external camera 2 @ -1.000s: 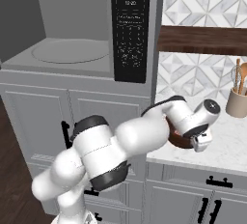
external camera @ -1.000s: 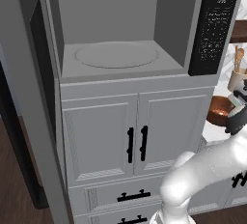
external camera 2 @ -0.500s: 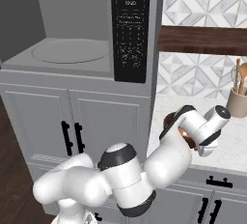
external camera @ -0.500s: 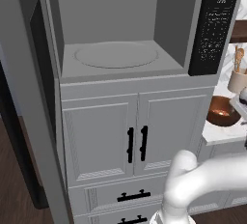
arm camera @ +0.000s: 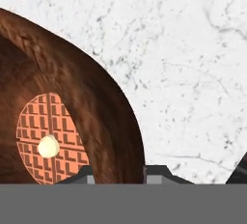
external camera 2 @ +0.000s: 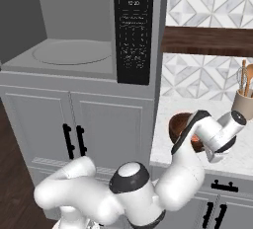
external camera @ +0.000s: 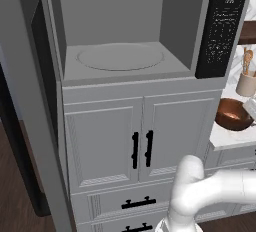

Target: Open the microwave, place the bowl with waffle inside the microwave, then close the microwave door and turn it on.

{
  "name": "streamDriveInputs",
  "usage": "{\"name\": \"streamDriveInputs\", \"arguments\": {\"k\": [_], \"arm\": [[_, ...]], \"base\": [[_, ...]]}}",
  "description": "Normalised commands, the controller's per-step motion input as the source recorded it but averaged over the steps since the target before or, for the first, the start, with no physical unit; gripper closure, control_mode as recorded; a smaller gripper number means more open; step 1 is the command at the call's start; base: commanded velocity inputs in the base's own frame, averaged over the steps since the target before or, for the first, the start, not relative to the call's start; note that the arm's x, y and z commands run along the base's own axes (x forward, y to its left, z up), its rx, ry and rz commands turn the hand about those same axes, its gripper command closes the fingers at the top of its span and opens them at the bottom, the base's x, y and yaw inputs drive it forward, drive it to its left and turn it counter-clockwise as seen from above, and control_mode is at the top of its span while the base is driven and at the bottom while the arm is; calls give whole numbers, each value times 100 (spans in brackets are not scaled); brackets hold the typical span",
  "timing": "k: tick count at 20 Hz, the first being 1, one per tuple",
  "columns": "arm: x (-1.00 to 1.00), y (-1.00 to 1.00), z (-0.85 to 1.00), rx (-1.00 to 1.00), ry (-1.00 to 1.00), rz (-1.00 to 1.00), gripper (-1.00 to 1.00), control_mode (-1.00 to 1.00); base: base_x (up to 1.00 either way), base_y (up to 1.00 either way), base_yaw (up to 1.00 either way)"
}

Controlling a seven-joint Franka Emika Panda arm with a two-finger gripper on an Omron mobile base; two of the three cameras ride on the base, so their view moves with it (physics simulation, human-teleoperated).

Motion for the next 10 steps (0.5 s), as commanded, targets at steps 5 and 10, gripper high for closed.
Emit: {"name": "streamDriveInputs", "arguments": {"k": [5,10], "arm": [[-90,11,68,-4,-19,0,100,-100],[-100,74,43,-14,-31,0,100,-100]], "base": [[0,0,0],[0,0,0]]}}
